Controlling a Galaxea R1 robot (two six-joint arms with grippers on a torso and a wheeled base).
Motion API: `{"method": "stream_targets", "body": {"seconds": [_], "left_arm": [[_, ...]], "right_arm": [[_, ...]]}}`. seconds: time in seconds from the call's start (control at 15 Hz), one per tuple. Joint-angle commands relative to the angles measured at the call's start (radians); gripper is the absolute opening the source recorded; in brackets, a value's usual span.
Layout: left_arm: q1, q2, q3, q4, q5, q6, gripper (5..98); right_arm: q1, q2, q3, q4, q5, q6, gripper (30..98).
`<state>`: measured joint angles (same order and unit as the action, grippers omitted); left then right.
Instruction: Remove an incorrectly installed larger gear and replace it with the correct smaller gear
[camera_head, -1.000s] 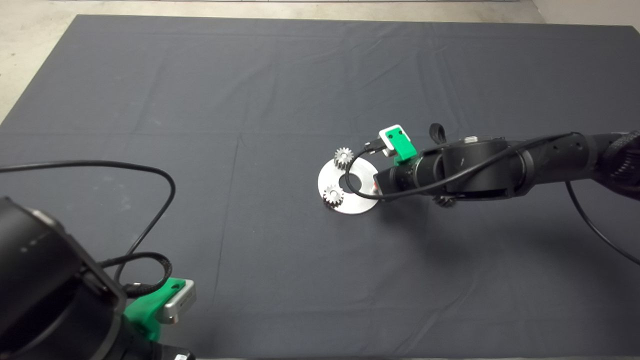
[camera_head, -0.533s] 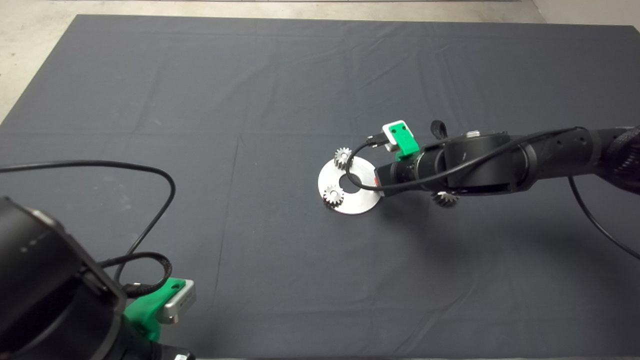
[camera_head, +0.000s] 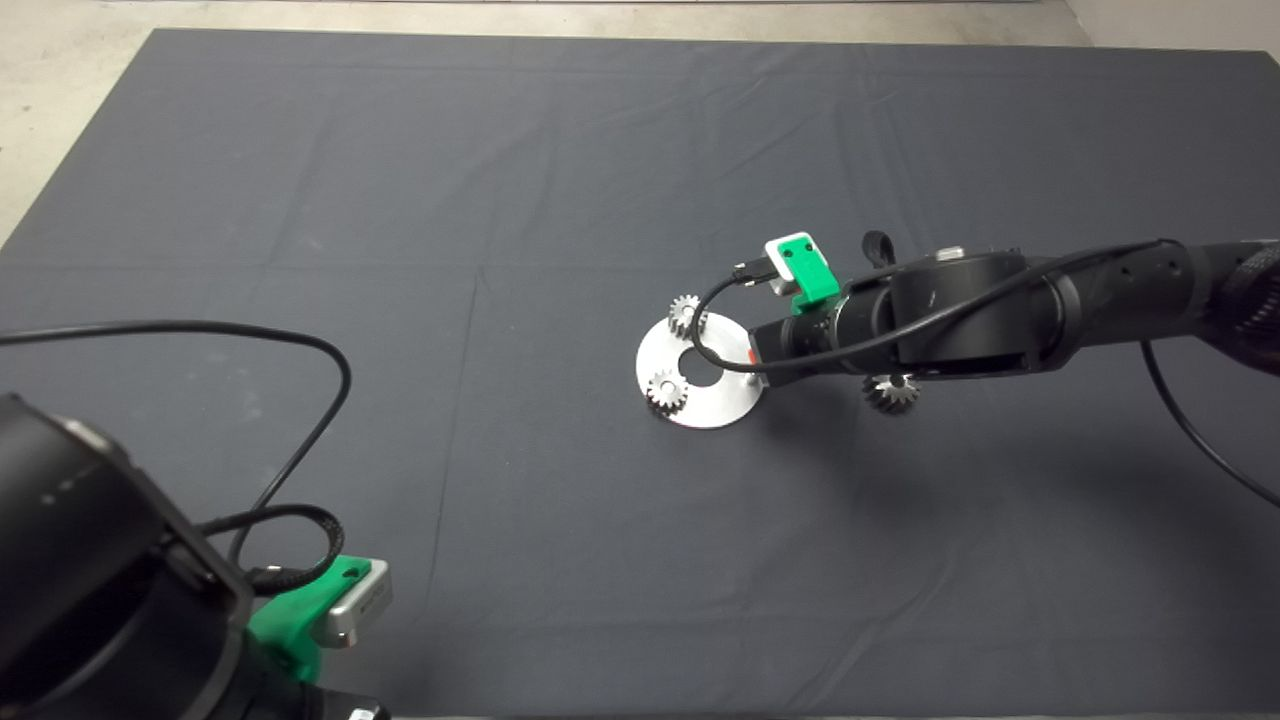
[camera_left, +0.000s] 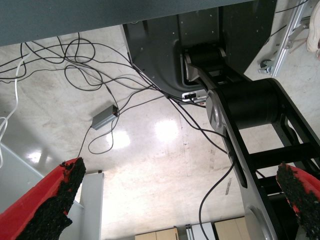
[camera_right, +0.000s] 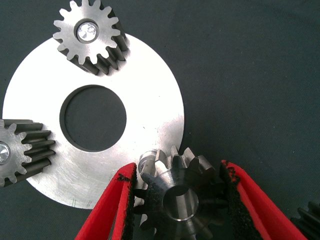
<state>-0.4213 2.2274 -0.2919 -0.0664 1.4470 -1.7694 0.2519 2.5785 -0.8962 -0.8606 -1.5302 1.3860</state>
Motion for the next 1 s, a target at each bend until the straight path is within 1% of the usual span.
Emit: {"method": "stream_targets", "body": {"seconds": [0.0,0.4,0.93], "left_arm": [[-0.010,-0.001,0.016,-0.016,0.003,-0.008,98.2],[-0.010,-0.001,0.018,-0.016,0.003,-0.009,98.2],[-0.010,-0.001,0.017,-0.016,0.003,-0.009,98.2]], "right_arm": [[0.026,0.022,-0.007,0.042,0.018,0.008,40.3],[0.026,0.056,-0.041,0.057,0.018,0.002,40.3],[0.024,0.058,-0.058,0.057,0.015,-0.001,40.3]]}}
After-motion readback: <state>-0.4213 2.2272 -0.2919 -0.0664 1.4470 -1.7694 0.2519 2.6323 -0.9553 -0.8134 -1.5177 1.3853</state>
